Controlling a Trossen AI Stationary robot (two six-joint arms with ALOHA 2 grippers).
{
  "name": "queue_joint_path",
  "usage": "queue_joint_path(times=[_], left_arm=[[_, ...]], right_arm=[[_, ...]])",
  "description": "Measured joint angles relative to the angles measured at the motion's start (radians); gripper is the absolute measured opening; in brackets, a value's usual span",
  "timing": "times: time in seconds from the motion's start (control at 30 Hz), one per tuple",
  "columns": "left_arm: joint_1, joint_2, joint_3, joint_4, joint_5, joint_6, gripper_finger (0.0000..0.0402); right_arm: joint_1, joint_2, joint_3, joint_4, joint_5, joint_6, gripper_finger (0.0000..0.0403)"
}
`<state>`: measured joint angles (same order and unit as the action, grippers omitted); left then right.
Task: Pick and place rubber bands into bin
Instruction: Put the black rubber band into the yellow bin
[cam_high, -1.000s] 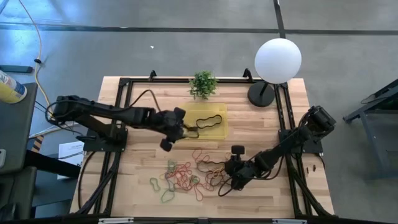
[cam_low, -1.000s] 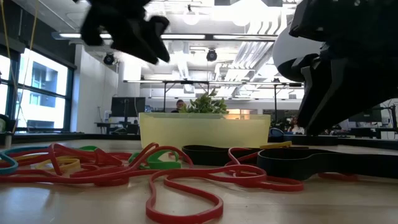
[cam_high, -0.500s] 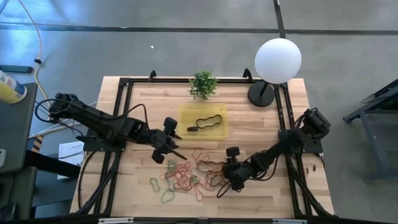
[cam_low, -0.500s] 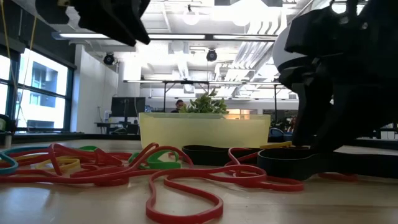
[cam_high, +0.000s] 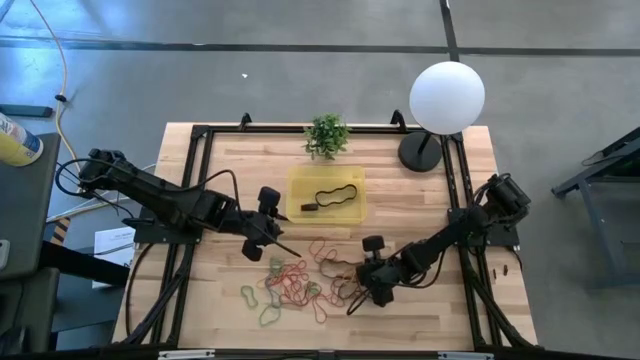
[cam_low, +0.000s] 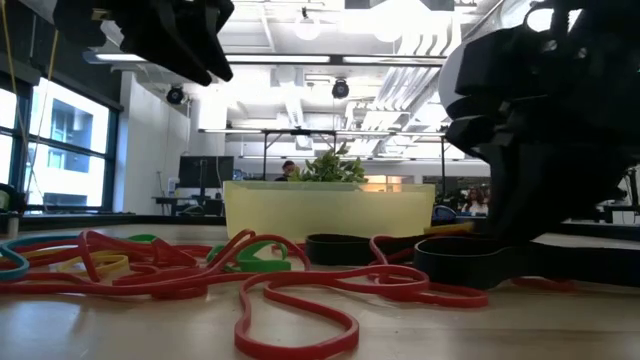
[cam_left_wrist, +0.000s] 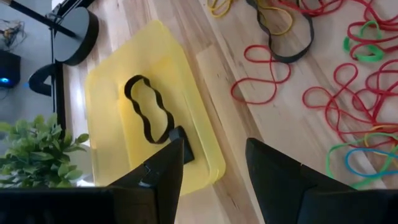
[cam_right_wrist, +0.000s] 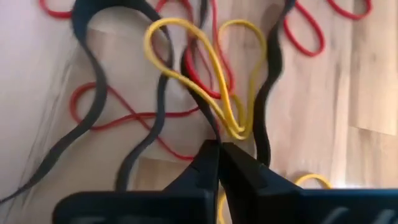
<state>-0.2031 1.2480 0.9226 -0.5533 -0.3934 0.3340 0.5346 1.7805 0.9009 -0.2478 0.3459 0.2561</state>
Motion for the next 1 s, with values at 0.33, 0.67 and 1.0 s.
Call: queue_joint_path(times=[0.33,0.67,1.0], left_arm=[[0.000,0.000,0.000,-0.045,0.000,-0.029,0.0161],[0.000,0.000,0.000,-0.049,-0.015,-0.035,0.0161],[0.000,0.000,0.000,-0.052,-0.031,-0.034,0.0161]], right_arm=[[0.000,-0.105,0.000,-0.052,0.045,-0.001,0.0003],[0.003,-0.310,0.000,-0.049,0.073,-0.070,0.0002],[0.003,-0.463,0.001,0.019,0.135,-0.217,0.0001]])
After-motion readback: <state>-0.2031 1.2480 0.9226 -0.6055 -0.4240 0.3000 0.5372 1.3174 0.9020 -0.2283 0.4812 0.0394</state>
